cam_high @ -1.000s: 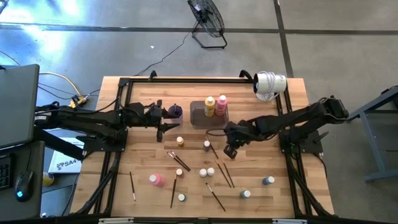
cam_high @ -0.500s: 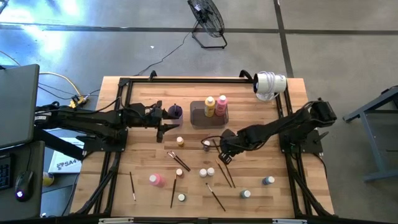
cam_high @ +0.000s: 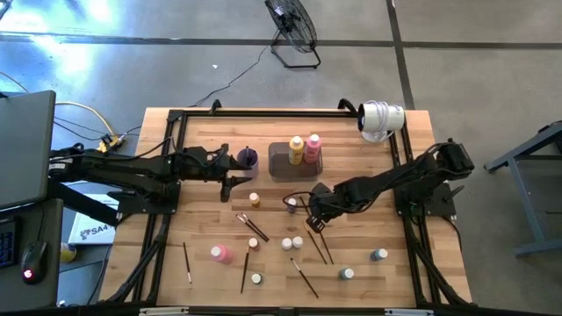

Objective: Pick & Place Paint Supplies
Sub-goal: Put the gold paint brush into the purple cup

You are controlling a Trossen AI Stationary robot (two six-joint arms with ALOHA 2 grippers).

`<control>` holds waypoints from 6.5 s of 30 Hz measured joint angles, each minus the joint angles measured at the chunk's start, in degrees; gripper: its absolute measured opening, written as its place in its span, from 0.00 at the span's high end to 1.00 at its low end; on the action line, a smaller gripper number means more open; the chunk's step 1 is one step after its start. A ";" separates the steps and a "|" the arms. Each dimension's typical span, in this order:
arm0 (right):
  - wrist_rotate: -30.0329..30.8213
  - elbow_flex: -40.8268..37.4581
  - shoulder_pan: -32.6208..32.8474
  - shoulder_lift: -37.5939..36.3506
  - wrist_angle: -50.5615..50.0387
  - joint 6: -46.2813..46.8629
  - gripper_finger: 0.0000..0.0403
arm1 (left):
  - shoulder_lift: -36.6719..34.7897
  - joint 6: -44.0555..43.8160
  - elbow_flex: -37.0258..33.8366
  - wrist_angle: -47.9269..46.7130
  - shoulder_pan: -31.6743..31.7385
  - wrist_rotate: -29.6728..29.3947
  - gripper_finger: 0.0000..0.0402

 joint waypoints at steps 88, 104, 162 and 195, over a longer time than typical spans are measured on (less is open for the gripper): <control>3.32 0.11 1.96 12.44 -1.16 3.73 0.99 | 0.04 -0.05 0.00 -2.93 0.00 -0.07 0.59; 3.41 -0.32 -0.16 1.07 -1.40 -3.63 0.99 | 0.04 -0.05 0.00 -2.89 0.00 -0.07 0.59; 11.54 -0.02 -8.91 -24.68 22.97 -45.14 0.99 | 24.99 0.09 21.72 7.66 -0.02 6.32 0.40; 11.78 -0.02 -8.75 -24.65 22.42 -47.34 0.99 | 43.30 2.40 36.76 10.80 0.02 11.06 0.68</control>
